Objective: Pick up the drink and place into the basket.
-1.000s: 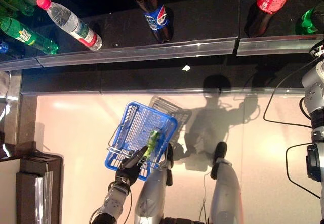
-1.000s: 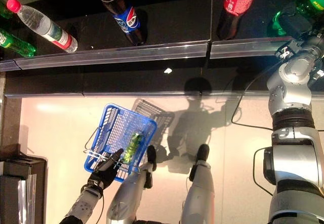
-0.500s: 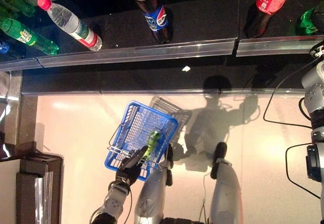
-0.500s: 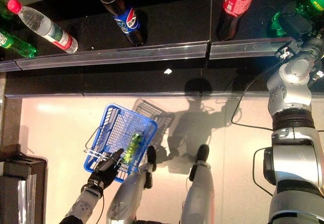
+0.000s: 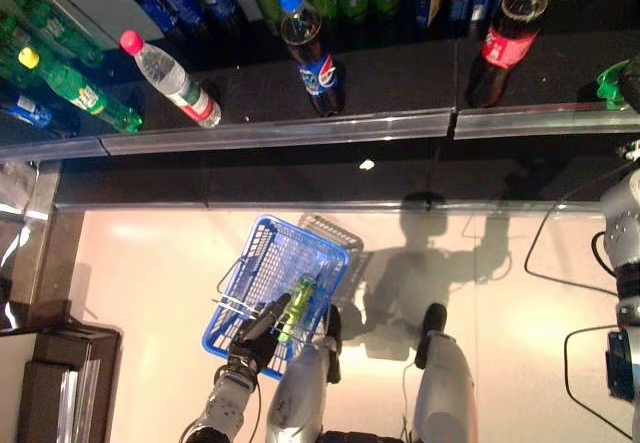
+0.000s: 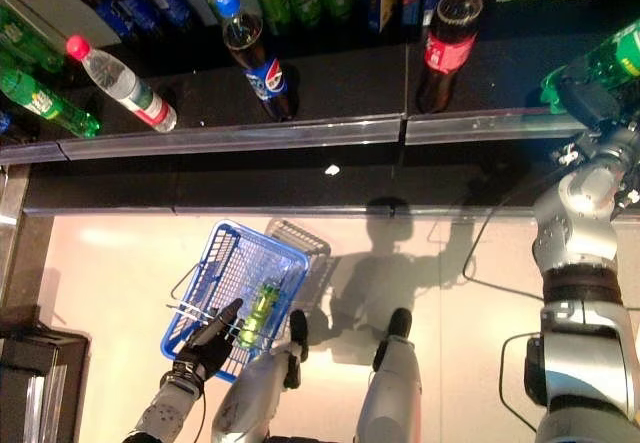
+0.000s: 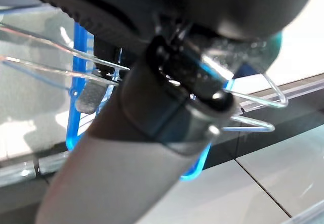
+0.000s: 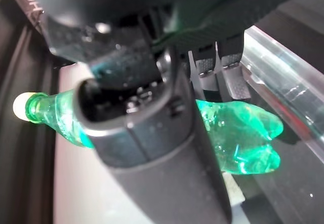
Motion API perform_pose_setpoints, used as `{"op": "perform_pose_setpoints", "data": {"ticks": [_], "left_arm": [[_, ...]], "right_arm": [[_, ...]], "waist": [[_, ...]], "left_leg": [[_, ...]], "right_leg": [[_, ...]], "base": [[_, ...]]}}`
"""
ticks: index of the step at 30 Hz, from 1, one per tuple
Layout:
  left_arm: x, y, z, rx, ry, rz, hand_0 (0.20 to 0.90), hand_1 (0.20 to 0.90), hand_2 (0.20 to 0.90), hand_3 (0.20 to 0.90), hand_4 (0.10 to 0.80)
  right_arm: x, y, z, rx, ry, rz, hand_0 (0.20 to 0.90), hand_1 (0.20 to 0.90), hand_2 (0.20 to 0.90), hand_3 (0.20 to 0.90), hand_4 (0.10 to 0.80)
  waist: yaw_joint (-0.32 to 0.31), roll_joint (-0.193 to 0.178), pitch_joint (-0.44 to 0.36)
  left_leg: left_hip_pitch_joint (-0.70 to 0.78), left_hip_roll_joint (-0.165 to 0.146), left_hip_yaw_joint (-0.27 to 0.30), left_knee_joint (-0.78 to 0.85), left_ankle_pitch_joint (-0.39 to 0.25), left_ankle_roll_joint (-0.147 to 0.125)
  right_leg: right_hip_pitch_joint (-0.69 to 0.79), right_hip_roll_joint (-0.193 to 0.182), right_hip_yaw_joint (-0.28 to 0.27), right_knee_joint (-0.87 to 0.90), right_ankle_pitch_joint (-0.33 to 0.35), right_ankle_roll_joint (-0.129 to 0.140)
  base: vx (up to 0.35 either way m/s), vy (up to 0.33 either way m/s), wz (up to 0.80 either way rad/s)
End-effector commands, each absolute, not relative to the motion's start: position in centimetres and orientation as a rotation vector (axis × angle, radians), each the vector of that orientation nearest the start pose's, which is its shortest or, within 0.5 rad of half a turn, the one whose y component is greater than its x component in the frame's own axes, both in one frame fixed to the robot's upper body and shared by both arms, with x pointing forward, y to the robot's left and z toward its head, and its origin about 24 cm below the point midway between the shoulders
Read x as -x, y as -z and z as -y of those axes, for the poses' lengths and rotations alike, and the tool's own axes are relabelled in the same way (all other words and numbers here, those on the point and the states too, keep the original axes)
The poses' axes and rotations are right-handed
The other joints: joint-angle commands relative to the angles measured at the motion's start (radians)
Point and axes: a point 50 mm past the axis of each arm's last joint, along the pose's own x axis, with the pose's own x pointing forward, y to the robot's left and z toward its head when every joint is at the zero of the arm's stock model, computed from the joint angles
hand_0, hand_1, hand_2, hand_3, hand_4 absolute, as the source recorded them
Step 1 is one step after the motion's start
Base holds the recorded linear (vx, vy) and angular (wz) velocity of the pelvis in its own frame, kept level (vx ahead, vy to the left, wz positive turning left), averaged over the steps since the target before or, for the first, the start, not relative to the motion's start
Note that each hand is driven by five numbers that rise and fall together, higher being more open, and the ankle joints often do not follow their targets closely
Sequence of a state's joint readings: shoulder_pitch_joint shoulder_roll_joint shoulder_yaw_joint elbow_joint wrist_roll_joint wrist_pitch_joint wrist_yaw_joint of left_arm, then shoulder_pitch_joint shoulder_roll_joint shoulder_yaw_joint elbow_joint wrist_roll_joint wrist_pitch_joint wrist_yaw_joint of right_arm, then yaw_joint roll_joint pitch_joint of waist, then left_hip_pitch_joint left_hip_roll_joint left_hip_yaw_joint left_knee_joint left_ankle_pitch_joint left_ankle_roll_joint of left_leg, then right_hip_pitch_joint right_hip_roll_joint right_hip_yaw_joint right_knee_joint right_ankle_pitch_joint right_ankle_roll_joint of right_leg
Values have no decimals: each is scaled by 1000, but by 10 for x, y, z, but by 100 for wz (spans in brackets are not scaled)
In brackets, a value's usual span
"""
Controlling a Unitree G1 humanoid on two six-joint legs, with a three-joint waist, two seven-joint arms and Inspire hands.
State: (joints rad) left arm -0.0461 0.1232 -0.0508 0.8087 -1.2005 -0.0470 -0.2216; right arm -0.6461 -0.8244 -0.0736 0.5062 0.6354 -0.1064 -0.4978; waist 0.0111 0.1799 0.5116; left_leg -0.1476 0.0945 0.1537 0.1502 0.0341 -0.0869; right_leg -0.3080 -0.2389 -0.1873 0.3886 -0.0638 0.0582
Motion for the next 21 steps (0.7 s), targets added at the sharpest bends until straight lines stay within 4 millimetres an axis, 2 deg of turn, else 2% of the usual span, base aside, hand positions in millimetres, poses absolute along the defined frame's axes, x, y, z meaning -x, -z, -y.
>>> {"op": "perform_pose_setpoints", "data": {"ticks": [1, 8, 10, 13, 14, 17, 21], "left_arm": [[-184, 88, -220, 1004, -307, -275, 300, 300, 300, 200, 100], [-182, 77, -220, 1006, -268, -190, 300, 300, 300, 200, 100], [-185, 69, -220, 1009, -250, -144, 300, 300, 300, 200, 100], [-193, 56, -218, 1008, -211, -86, 300, 300, 300, 200, 100], [-193, 55, -218, 1008, -210, -85, 300, 300, 300, 200, 100], [-198, 43, -216, 1021, -165, -34, 300, 300, 300, 200, 100], [-201, 31, -216, 1018, -118, 18, 300, 300, 300, 200, 100]], "right_arm": [[-290, -308, 318, 98, 555, 860, 300, 300, 300, 200, 100], [-285, -260, 274, 124, 300, 768, 300, 300, 300, 200, 100], [-281, -238, 250, 87, 161, 728, 300, 300, 300, 200, 100], [-275, -217, 222, 66, -20, 677, 300, 300, 300, 200, 100], [-275, -216, 220, 64, -27, 672, 300, 300, 300, 200, 100], [-270, -202, 200, 22, -160, 629, 300, 300, 300, 200, 100], [-265, -199, 181, -24, -249, 620, 300, 300, 300, 200, 100]], "waist": [[-14, -69, -162], [-40, -95, -189], [-50, -103, -198], [-54, -112, -203], [-54, -112, -203], [-49, -117, -203], [-33, -122, -195]], "left_leg": [[-29, 64, -16, 233, 45, -40], [5, 78, 0, 247, 44, -37], [17, 81, 11, 235, 46, -34], [29, 84, 20, 222, 44, -29], [31, 84, 21, 221, 44, -29], [34, 86, 24, 213, 49, -28], [33, 87, 20, 203, 52, -26]], "right_leg": [[95, 18, -45, -6, -66, -70], [151, 36, -19, -24, -68, -71], [172, 39, -7, -44, -63, -66], [188, 42, 3, -62, -56, -60], [190, 43, 4, -64, -55, -60], [203, 46, 6, -80, -48, -55], [215, 44, 5, -91, -42, -48]], "base": [[59, 32, -2], [93, 59, -4], [79, 85, -5], [38, 58, -9], [19, 47, -14], [-5, 37, -6], [-14, 15, 1]]}}
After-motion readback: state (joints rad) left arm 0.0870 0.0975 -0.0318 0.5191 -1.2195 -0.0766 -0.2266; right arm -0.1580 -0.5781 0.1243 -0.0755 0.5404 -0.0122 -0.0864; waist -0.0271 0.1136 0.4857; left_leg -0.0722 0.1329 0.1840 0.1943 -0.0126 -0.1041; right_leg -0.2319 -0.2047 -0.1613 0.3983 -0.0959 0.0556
